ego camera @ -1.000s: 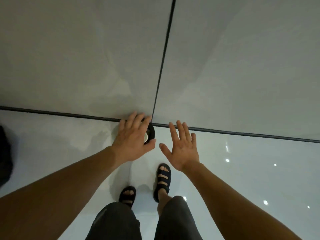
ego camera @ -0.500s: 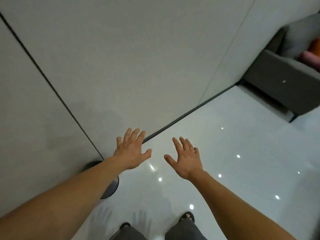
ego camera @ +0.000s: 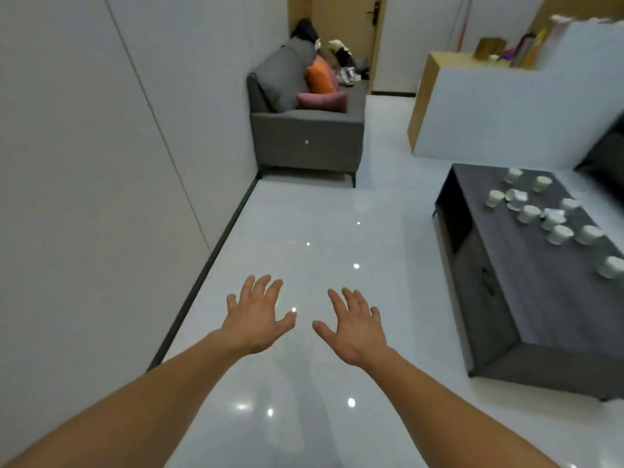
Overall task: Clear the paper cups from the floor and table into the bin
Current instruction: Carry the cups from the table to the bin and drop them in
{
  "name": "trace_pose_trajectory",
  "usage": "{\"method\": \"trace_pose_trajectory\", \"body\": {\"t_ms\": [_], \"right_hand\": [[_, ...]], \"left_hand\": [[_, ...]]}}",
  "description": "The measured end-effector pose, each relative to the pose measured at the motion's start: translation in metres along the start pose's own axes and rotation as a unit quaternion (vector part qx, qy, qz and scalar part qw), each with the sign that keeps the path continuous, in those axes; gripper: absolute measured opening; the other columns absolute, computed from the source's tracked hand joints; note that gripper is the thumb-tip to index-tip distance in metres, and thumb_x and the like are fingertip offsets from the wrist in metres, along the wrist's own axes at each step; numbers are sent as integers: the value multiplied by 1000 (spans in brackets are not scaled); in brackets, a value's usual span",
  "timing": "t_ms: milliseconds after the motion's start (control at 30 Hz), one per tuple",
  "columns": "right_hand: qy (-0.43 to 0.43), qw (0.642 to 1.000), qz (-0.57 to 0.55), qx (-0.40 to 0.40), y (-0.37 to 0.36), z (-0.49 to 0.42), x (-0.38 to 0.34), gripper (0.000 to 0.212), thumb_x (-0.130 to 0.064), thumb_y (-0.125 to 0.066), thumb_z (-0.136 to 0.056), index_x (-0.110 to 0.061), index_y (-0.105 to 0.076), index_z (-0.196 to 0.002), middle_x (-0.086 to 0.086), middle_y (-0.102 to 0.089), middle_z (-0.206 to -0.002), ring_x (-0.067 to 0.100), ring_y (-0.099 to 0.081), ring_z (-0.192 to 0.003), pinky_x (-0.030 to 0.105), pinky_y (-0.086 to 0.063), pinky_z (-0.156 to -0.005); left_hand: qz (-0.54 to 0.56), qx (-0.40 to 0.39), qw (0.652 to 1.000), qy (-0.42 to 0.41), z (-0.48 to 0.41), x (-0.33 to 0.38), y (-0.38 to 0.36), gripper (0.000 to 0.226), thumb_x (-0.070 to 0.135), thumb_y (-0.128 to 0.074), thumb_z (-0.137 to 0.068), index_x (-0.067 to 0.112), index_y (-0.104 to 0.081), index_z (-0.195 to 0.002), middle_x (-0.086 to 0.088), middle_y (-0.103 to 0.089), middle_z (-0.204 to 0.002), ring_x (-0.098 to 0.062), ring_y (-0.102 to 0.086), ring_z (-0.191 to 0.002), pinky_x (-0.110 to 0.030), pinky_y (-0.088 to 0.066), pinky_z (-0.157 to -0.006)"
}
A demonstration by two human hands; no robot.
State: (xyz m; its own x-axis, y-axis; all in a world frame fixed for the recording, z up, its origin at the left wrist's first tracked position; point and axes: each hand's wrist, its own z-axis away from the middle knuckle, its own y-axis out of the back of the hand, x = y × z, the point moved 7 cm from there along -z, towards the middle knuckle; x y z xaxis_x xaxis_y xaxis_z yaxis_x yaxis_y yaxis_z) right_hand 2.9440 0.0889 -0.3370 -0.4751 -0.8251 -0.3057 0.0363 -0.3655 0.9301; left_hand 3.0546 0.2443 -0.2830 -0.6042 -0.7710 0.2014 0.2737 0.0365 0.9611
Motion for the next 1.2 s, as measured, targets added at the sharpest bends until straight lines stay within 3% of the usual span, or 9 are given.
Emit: {"method": "trace_pose_trajectory", "body": {"t_ms": [267,700,1033,1200], "right_hand": [[-159,987,-12,32,63,5,185,80,-71,-27,-91,-31,-4,-155,1,0,-164,23,9,-150,54,-4,-117],[-326,944,-34,44,129,-80,360,81,-69,-31,-91,-29,-4,-156,-1,2,-164,21,8,-150,55,-5,-118],[-443,893,-76,33,154,-140,481,82,-70,-32,-90,-29,-6,-156,-1,3,-164,20,8,-150,54,-7,-118],[-457,883,-104,29,166,-181,560,81,-69,-32,-91,-29,-4,-155,1,4,-164,21,8,-150,53,-6,-119]], "left_hand": [[1,-27,990,-139,-94,183,-21,75,65,-36,-88,29,-13,-150,5,-5,-160,-21,7,-147,-53,-11,-115],[9,-87,960,-266,-301,351,-45,75,63,-39,-89,27,-13,-151,4,-5,-160,-22,4,-147,-51,-15,-114],[-5,-116,915,-387,-445,491,-53,78,62,-42,-87,26,-14,-150,2,-9,-159,-24,-2,-147,-52,-19,-114],[4,-116,900,-419,-502,574,-71,79,61,-47,-86,25,-17,-150,2,-15,-157,-20,-9,-145,-50,-23,-113]]}}
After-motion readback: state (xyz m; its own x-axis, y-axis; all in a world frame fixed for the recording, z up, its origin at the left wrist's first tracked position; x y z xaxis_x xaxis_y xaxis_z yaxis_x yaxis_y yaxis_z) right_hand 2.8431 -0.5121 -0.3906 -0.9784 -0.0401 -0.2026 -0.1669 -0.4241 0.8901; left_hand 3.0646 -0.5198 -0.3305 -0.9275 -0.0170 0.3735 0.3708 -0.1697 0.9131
